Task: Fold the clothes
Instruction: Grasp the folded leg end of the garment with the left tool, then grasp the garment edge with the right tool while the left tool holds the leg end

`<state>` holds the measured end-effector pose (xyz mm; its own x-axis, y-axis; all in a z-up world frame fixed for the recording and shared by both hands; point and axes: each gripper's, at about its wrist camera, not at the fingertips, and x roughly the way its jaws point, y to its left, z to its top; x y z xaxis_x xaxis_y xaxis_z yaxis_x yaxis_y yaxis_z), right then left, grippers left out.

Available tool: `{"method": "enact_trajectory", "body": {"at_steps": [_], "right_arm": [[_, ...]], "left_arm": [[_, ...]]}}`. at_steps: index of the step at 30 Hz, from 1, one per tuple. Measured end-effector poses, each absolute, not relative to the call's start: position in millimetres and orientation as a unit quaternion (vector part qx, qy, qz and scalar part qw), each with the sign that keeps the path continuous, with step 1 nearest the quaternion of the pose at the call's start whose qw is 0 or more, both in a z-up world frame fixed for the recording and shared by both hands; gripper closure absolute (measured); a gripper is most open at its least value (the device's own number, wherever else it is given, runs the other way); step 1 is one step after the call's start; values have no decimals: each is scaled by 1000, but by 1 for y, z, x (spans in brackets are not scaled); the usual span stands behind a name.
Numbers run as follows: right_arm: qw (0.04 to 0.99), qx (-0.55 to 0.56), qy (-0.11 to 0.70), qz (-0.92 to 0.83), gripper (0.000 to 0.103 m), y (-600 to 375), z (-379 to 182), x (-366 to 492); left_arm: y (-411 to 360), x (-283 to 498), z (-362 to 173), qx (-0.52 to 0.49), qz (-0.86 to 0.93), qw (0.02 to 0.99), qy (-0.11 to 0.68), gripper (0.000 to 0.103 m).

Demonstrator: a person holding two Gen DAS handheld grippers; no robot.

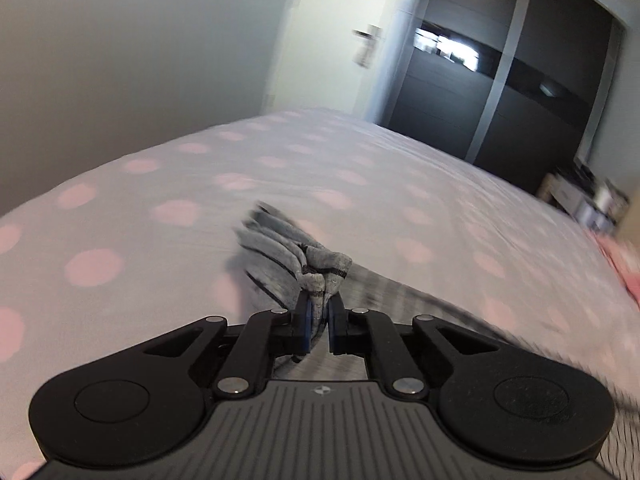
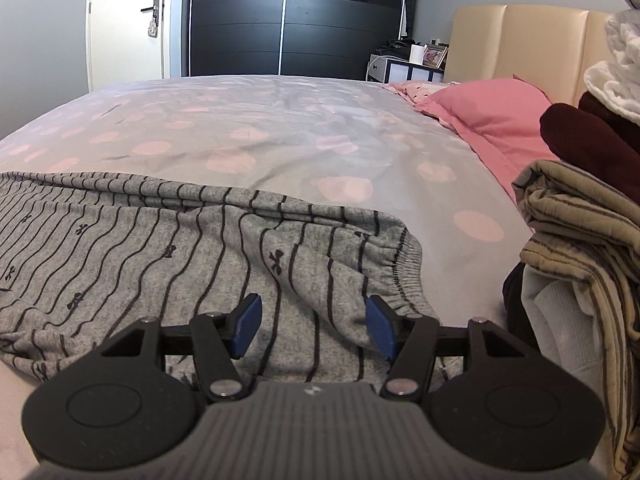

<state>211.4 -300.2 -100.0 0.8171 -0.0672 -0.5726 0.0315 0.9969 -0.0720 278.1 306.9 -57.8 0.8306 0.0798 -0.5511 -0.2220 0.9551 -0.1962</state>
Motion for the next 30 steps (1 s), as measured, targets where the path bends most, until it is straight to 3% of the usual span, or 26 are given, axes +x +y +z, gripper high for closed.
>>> {"method": "enact_trajectory", "body": {"at_steps": [8, 19, 24, 30], "right_arm": [[952, -23, 304, 0, 42, -289, -94, 211], [912, 36, 398, 91, 42, -259, -87, 224], [888, -66, 412, 193, 42, -212, -80, 243], [834, -259, 345, 344, 42, -139, -69, 269]], "left_arm": [[164, 266, -42, 24, -114, 947, 300, 98], [54, 220, -108, 213, -211, 884, 358, 98], [64, 220, -112, 186, -211, 886, 370, 98], [78, 228, -100, 145, -215, 895, 363, 98]]}}
